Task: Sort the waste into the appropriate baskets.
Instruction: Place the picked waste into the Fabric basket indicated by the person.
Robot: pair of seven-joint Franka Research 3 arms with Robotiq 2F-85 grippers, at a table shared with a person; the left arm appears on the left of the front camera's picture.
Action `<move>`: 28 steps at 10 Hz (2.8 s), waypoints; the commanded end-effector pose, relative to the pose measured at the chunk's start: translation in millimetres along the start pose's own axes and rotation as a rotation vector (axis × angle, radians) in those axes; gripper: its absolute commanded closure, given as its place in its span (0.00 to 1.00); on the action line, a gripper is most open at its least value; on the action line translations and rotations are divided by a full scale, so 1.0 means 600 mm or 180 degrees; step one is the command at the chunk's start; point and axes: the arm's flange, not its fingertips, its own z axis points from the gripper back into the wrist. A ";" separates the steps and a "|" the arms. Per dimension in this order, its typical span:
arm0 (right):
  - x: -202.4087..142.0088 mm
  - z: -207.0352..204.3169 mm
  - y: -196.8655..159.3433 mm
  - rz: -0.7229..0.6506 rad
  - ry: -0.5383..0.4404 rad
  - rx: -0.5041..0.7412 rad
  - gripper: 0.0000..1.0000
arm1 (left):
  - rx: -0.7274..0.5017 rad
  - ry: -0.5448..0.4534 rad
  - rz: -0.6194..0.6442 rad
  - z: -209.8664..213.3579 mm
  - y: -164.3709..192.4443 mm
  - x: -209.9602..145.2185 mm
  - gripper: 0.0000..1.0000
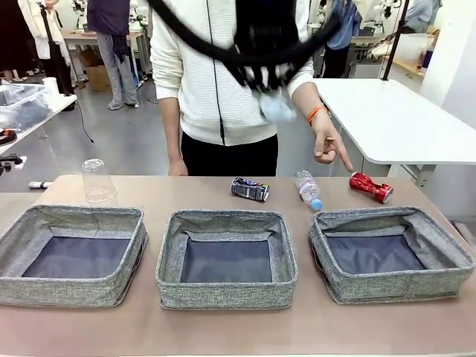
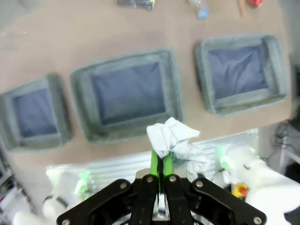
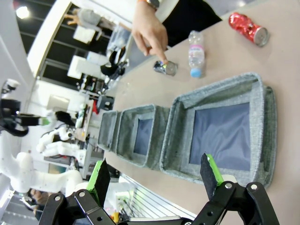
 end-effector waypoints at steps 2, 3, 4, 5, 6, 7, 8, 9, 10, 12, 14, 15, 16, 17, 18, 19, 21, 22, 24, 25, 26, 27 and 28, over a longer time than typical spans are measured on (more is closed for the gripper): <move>0.005 0.000 0.000 0.0077 -0.0049 0.0060 0.00 | -0.0684 -0.0192 -0.0529 -0.200 0.048 -0.034 0.99; 0.005 0.000 0.000 0.0077 -0.0049 0.0060 0.00 | -0.0836 -0.0126 -0.0740 -0.238 0.029 -0.015 0.99; 0.000 0.000 0.000 0.0001 0.0001 0.0000 0.00 | -0.0949 -0.0105 -0.0886 -0.276 -0.002 0.005 0.99; 0.018 0.084 0.002 0.0092 -0.0407 -0.0024 0.00 | -0.0973 -0.0104 -0.0981 -0.307 -0.032 0.019 0.99; 0.031 0.147 -0.004 0.0131 -0.0694 -0.0061 0.00 | -0.1026 -0.0135 -0.1025 -0.334 -0.062 0.035 0.99; 0.033 0.189 -0.019 0.0136 -0.0721 -0.0063 0.00 | -0.1121 -0.0068 -0.1009 -0.357 -0.091 0.047 0.99; 0.033 0.204 -0.034 0.0054 -0.0800 -0.0050 0.00 | -0.1163 -0.0037 -0.0979 -0.372 -0.109 0.051 0.99; 0.016 0.148 0.004 0.0023 -0.0599 -0.0128 0.00 | -0.1220 -0.0044 -0.0960 -0.387 -0.124 0.052 0.99; 0.016 0.148 0.004 0.0023 -0.0599 -0.0128 0.00 | -0.1271 -0.0064 -0.1009 -0.407 -0.141 0.052 0.99; 0.016 0.148 0.004 0.0023 -0.0599 -0.0128 0.00 | -0.1209 0.0057 -0.1087 -0.438 -0.172 0.052 0.99; 0.016 0.148 0.004 0.0023 -0.0599 -0.0128 0.00 | -0.1253 0.0075 -0.1122 -0.440 -0.174 0.055 0.99; 0.016 0.148 0.004 0.0023 -0.0599 -0.0128 0.00 | -0.1275 0.0036 -0.1122 -0.439 -0.173 0.056 0.99; 0.016 0.148 0.004 0.0023 -0.0599 -0.0128 0.00 | -0.1275 0.0018 -0.1142 -0.437 -0.173 0.054 0.52; 0.016 0.148 0.004 0.0023 -0.0599 -0.0128 0.00 | -0.1268 0.0007 -0.1145 -0.436 -0.172 0.053 0.40; 0.016 0.148 0.004 0.0023 -0.0599 -0.0128 0.00 | -0.1268 0.0007 -0.1139 -0.436 -0.171 0.053 0.40; 0.016 0.148 0.004 0.0023 -0.0599 -0.0128 0.00 | -0.1275 0.0002 -0.1135 -0.435 -0.171 0.053 0.00; 0.016 0.148 0.004 0.0023 -0.0599 -0.0128 0.00 | -0.1267 0.0003 -0.1115 -0.432 -0.167 0.053 0.00; 0.016 0.148 0.004 0.0023 -0.0599 -0.0128 0.00 | -0.1279 0.0003 -0.1088 -0.428 -0.164 0.054 0.00; 0.016 0.148 0.004 0.0023 -0.0599 -0.0128 0.00 | -0.1257 0.0129 -0.1010 -0.407 -0.149 0.052 0.00; 0.018 0.151 0.000 -0.0017 -0.0539 -0.0159 0.00 | -0.1327 0.0168 -0.0971 -0.375 -0.125 0.046 0.00; 0.019 0.143 0.008 0.0050 -0.0477 -0.0101 0.00 | -0.1478 0.0164 -0.0878 -0.332 -0.084 0.035 0.00; 0.022 0.121 0.021 0.0097 -0.0335 0.0054 0.00 | -0.1551 0.0090 -0.0676 -0.275 -0.011 0.016 0.00; 0.021 0.094 0.036 0.0121 -0.0163 0.0205 0.00 | -0.1538 0.0169 -0.0413 -0.226 0.072 -0.002 0.00</move>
